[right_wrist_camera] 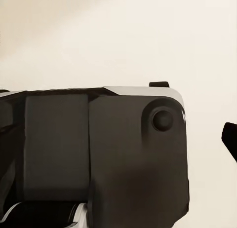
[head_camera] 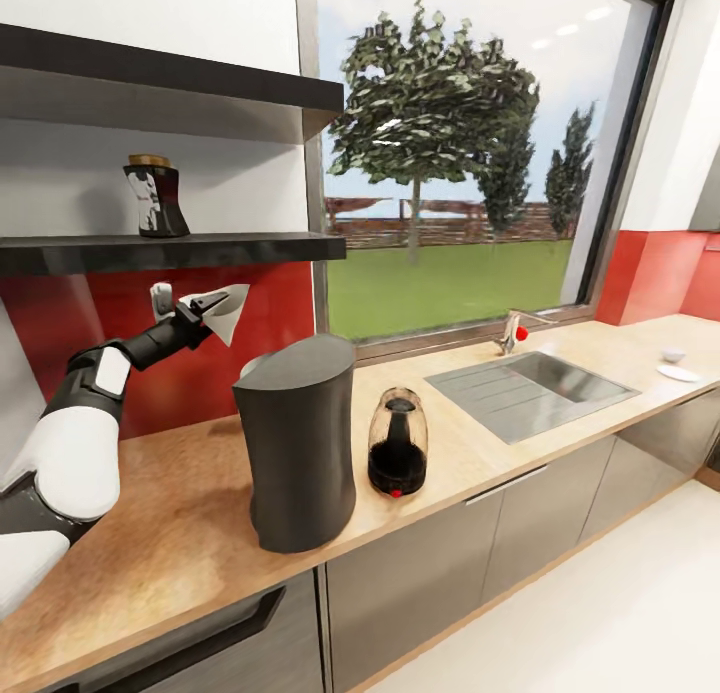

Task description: Set up a coffee station on the kitchen countertop: keep the coffee maker on the countertop, move the bottle of coffee from the kitchen shelf to the counter next to the coffee maker, place a paper coffee filter on top of the coffee maker, put the saucer next to the coffee maker with the coffee cup on the saucer, and place the electric kettle next to the coffee maker.

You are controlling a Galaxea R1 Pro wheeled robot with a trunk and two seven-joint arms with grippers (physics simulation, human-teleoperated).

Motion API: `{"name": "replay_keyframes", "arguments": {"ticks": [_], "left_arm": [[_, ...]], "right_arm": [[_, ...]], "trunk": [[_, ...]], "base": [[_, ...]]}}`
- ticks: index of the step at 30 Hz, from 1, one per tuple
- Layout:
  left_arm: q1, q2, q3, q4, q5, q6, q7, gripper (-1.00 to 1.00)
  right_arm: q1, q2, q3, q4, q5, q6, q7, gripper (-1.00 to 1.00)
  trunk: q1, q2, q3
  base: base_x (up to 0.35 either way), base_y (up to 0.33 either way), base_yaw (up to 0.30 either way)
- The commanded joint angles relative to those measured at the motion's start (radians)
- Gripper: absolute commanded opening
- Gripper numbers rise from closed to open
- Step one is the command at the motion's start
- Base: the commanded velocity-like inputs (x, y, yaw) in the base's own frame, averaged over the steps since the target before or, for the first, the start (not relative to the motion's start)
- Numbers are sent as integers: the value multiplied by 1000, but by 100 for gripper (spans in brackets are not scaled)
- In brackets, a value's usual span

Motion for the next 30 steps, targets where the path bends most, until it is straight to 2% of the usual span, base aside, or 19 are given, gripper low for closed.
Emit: {"name": "replay_keyframes", "arguments": {"ticks": [1, 11, 15, 22, 30], "left_arm": [[5, 0, 3, 1, 1, 7, 1, -100], [62, -2, 2, -1, -1, 7, 6, -100], [63, -2, 3, -1, -1, 7, 6, -100], [63, -2, 5, -1, -1, 8, 7, -100], [53, -4, 4, -13, 4, 9, 9, -100]], "right_arm": [[-1, 0, 1, 1, -6, -4, 1, 100], [-1, -7, 1, -4, -5, -4, 1, 100], [-1, -7, 1, -3, -5, -4, 1, 100], [-1, -7, 1, -2, -5, -4, 1, 100], [-1, -7, 2, -2, -5, -4, 0, 100]], "trunk": [[0, -1, 0], [0, -1, 0], [0, -1, 0], [0, -1, 0], [0, -1, 0]], "base": [[0, 0, 0], [-49, 173, 0], [-8, 38, -55], [-1, 3, -205], [0, 0, -16]]}}
